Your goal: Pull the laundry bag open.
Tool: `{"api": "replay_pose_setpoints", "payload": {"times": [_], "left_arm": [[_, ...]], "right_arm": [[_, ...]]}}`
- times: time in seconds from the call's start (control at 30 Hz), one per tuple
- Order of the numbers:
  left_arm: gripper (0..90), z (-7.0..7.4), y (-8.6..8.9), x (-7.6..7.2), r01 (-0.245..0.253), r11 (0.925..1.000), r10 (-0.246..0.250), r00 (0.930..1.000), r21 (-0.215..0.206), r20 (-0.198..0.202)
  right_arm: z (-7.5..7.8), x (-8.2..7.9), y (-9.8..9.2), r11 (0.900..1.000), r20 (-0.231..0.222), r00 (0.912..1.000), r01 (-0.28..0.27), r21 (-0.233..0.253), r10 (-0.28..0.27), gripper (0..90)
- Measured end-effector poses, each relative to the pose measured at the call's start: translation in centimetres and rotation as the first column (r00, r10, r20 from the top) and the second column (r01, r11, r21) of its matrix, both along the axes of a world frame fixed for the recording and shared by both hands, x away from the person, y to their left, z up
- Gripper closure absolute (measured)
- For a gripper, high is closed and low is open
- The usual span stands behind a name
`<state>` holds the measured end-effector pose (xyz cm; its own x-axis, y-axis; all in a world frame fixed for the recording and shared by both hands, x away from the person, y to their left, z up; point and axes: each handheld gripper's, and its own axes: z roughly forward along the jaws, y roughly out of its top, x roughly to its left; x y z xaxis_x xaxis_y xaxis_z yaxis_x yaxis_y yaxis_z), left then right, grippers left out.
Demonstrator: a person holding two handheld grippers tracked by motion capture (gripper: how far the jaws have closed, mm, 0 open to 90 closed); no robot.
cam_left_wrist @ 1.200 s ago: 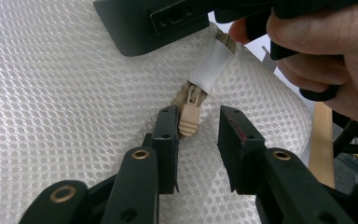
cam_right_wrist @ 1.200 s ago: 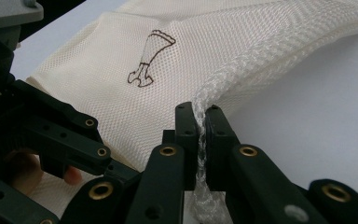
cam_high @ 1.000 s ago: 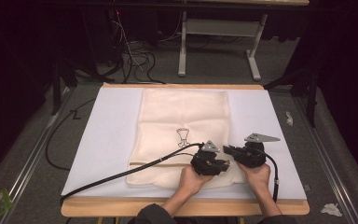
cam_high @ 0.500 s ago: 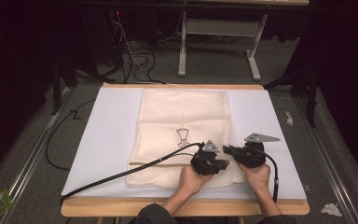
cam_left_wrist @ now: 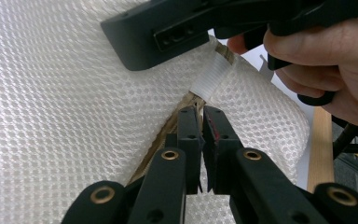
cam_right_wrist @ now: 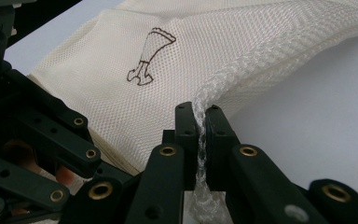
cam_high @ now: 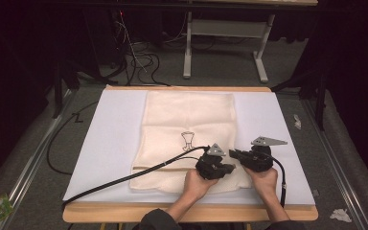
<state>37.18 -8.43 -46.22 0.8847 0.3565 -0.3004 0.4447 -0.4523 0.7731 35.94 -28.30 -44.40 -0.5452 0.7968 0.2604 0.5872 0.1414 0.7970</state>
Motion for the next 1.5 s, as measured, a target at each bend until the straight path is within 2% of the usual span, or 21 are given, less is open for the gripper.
{"api": "replay_pose_setpoints", "payload": {"times": [0.13,0.37,0.83,1.03,1.1,1.5], "left_arm": [[83.0,-0.2,-0.1,0.0,0.001,0.9999,-0.001,0.9999,-0.01,-0.016],[86.7,-0.2,-0.1,0.0,-0.009,0.9999,0.01,0.9997,0.01,-0.021],[86.9,0.5,0.3,-0.1,-0.013,0.9989,0.012,0.9997,0.046,0.023],[87.0,0.6,0.9,0.1,-0.039,0.9977,0.038,0.9991,0.055,0.016],[87.0,0.6,1.3,0.3,-0.044,0.9985,0.044,0.999,0.035,-0.005],[87.0,0.9,1.6,0.0,-0.048,0.9977,0.046,0.9986,0.049,0.025]], "right_arm": [[0.0,0.0,0.1,1.0,0.001,1.0,-0.003,-0.003,0.003,87.3],[0.0,0.0,0.0,1.0,0.002,1.0,-0.001,-0.004,0.001,87.4],[0.0,-0.2,-0.7,1.0,0.002,1.0,0.007,-0.016,-0.006,87.5],[0.0,-0.6,-0.9,1.0,0.017,0.9999,0.003,-0.027,-0.002,87.7],[0.0,-0.6,-1.1,1.0,0.018,0.9998,0.003,-0.023,-0.003,87.7],[-0.1,-0.5,-1.1,1.0,0.013,0.9999,-0.002,-0.019,0.003,87.7]]}}
